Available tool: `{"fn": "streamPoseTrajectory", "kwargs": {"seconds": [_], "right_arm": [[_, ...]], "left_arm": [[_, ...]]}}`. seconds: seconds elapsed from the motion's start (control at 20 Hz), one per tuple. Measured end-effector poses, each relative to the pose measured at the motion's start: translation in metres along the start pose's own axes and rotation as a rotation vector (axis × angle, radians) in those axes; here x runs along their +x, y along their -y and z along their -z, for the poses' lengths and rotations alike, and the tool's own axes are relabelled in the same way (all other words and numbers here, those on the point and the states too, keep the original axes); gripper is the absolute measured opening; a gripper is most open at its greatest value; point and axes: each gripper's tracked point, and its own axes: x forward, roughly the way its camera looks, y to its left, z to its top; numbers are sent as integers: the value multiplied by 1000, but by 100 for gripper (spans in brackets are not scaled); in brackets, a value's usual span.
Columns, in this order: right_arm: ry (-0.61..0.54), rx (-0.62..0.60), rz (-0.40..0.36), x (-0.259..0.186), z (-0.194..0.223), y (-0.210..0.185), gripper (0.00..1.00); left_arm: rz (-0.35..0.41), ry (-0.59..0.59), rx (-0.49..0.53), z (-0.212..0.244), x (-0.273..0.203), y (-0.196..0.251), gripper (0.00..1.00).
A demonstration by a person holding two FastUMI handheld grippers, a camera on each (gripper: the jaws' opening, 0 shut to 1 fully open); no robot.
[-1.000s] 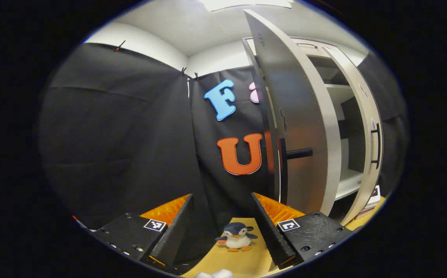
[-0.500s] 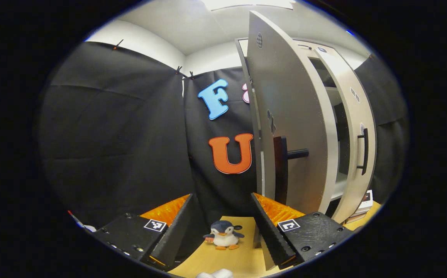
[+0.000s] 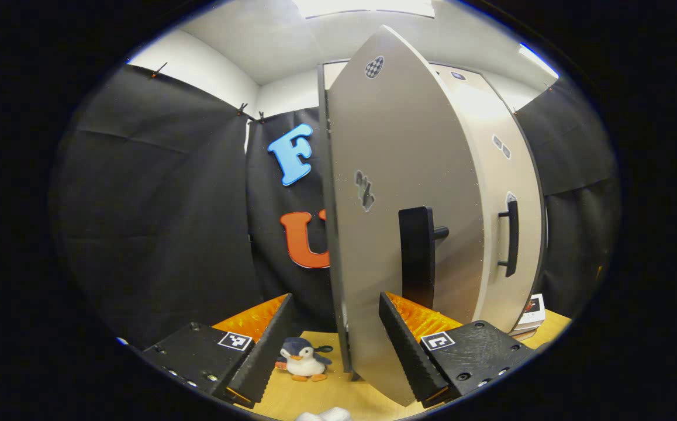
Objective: Grasp the bottle in the cabinet with the left hand and place it on the coaster, then close the right door with the right hand and the left door with the left hand.
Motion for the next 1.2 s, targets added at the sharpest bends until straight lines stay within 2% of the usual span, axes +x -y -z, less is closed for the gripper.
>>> {"fn": "streamPoseTrajectory", "kwargs": {"seconds": [0.15, 0.7, 1.2], "right_arm": [[8, 2, 11, 1, -4, 7, 99], [48, 8, -8, -10, -13, -9, 99], [90, 3, -13, -18, -25, -20, 99]], "left_arm": [[18, -1, 14, -1, 8, 18, 96], [54, -42, 9, 7, -17, 27, 96], [142, -89, -17, 13, -51, 50, 96]]}}
